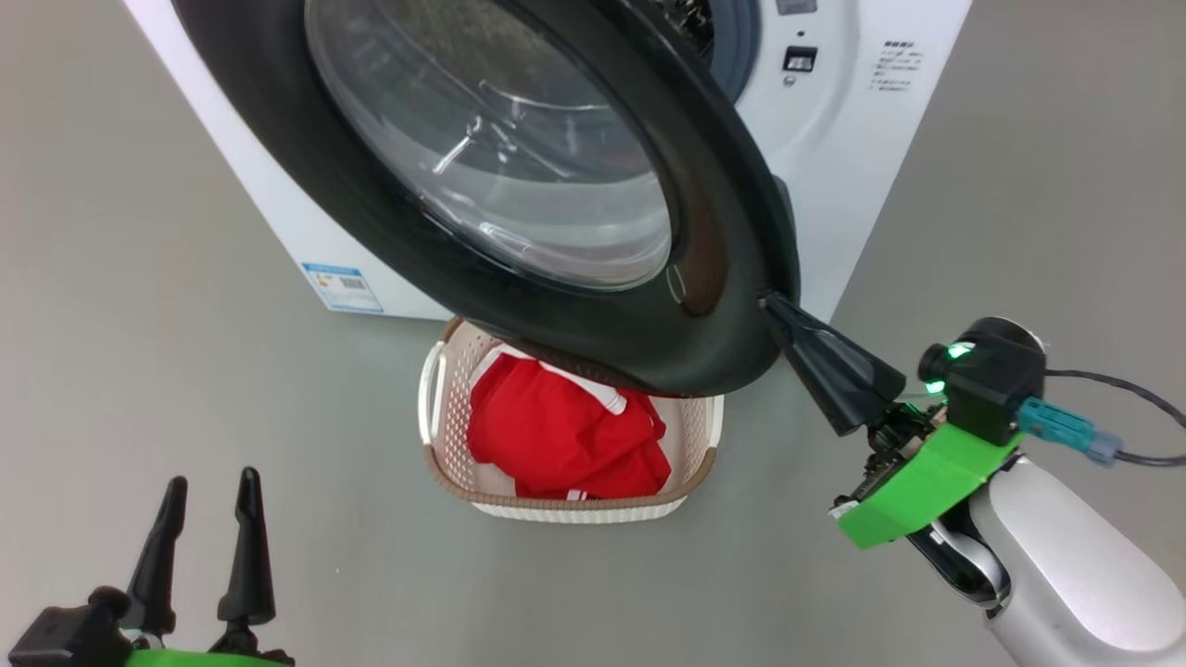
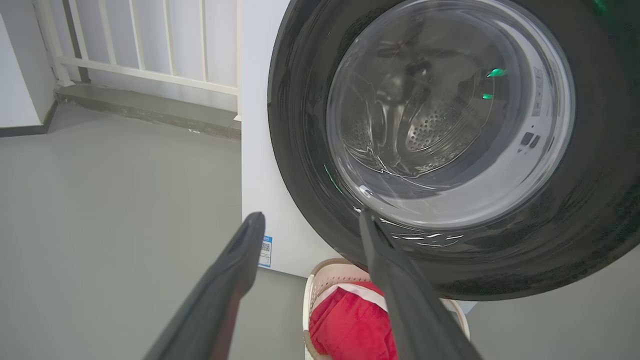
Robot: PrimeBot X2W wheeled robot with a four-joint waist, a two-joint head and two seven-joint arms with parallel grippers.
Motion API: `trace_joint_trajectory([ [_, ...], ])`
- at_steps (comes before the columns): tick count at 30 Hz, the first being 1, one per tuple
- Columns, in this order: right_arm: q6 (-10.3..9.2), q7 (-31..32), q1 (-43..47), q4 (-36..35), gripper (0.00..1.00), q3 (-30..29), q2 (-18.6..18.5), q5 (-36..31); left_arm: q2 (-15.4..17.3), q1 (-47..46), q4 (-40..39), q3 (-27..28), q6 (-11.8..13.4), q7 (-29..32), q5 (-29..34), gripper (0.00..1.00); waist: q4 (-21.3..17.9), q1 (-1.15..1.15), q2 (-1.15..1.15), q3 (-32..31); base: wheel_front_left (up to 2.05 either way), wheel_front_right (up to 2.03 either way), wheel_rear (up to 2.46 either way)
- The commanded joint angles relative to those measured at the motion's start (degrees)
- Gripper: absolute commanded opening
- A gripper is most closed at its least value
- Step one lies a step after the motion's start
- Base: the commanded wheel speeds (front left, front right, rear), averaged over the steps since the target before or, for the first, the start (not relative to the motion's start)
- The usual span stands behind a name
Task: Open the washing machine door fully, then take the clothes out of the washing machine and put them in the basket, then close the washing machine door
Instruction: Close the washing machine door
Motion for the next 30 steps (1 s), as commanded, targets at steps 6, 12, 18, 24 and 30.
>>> trace_joint_trajectory([
  [6,0.09,-0.27,-3.46,1.92,0.00,3.80,-1.27,0.29,0.74,-3.04,-1.33,1.80,-0.17,-0.53,-0.52,1.00,1.69,0.00,0.00,2.59,0.00,0.00,0.00],
  [12,0.09,-0.27,-5.04,4.65,0.00,5.50,-2.11,0.84,0.72,-3.63,-1.23,1.95,-0.17,-0.53,-0.67,1.00,2.24,0.00,0.00,3.59,0.00,0.00,0.00],
  [18,0.09,-0.27,-6.40,6.33,0.00,6.25,-2.59,1.11,0.74,-4.17,-1.36,1.93,-0.17,-0.53,-0.73,1.00,2.60,0.00,0.00,4.61,0.00,0.00,0.00],
  [24,0.09,-0.27,-7.81,7.49,0.00,5.29,-3.28,1.41,0.73,-4.60,-1.68,1.82,-0.18,-0.53,-0.75,1.00,2.90,0.00,0.00,6.17,0.00,0.00,0.00],
  [30,0.09,-0.27,-9.11,7.95,0.00,2.57,-4.35,1.32,0.70,-5.18,-2.16,1.84,-0.18,-0.53,-0.69,1.00,3.15,0.00,0.00,8.00,0.00,0.00,0.00],
])
